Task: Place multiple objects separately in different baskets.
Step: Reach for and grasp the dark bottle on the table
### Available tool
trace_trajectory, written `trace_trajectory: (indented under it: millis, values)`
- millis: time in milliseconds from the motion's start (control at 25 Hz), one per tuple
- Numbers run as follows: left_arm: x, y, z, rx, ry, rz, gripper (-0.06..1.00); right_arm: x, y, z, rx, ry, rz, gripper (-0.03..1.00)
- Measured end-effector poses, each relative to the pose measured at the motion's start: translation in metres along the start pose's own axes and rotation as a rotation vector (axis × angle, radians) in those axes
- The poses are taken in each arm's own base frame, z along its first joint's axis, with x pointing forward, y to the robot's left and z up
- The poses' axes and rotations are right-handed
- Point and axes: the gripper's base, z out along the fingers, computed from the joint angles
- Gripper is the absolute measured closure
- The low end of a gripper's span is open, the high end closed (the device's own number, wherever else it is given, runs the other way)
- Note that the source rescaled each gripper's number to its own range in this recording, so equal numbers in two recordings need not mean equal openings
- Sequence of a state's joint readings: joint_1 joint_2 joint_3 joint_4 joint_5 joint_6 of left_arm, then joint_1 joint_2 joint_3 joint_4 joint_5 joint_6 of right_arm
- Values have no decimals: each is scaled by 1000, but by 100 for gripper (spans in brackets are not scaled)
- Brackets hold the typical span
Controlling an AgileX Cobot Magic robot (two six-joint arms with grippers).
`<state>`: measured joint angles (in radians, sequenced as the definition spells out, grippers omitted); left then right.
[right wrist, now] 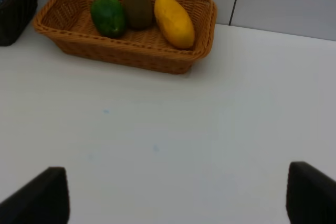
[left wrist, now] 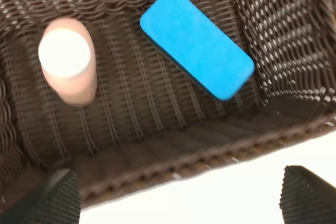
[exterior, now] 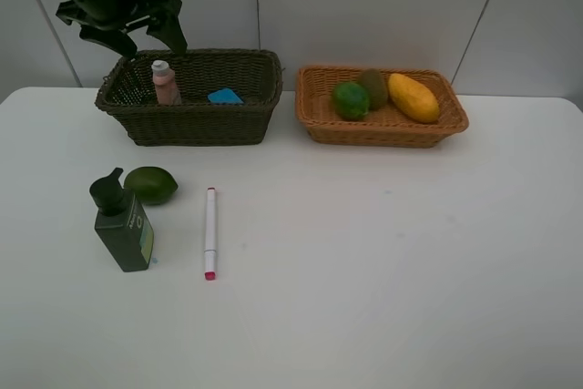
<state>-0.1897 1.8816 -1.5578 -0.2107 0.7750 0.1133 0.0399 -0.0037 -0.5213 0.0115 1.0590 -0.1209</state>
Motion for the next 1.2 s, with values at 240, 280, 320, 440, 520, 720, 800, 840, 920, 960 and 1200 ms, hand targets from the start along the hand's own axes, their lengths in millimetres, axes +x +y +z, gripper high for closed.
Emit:
trace_trajectory:
  millis: [240, 280, 320, 440, 520, 720, 800, 840, 920, 960, 1200]
  values:
    - [28, -28, -25, -30, 52, -83, -6, 0, 0, 0, 0, 0, 0, -3]
    - [34, -30, -29, -35, 60, -91, -6, 0, 0, 0, 0, 0, 0, -3]
    - [40, -31, -31, -41, 70, -99, -6, 0, 0, 0, 0, 0, 0, -3]
    - [62, -36, -39, -68, 100, -129, -6, 0, 0, 0, 0, 0, 0, -3]
    - [74, -39, -45, -84, 109, -146, -6, 0, 0, 0, 0, 0, 0, -3]
    - [97, -42, -48, -121, 168, -185, -6, 0, 0, 0, 0, 0, 0, -3]
    - [105, -40, -45, -133, 205, -202, -6, 0, 0, 0, 0, 0, 0, -3]
    - [110, -39, -43, -139, 222, -210, -6, 0, 0, 0, 0, 0, 0, -3]
    - [118, -37, -39, -151, 251, -235, -6, 0, 0, 0, 0, 0, 0, -3]
    - [123, -37, -37, -157, 266, -245, -6, 0, 0, 0, 0, 0, 0, -3]
    - [146, -46, -24, -167, 294, -253, -6, 0, 0, 0, 0, 0, 0, -3]
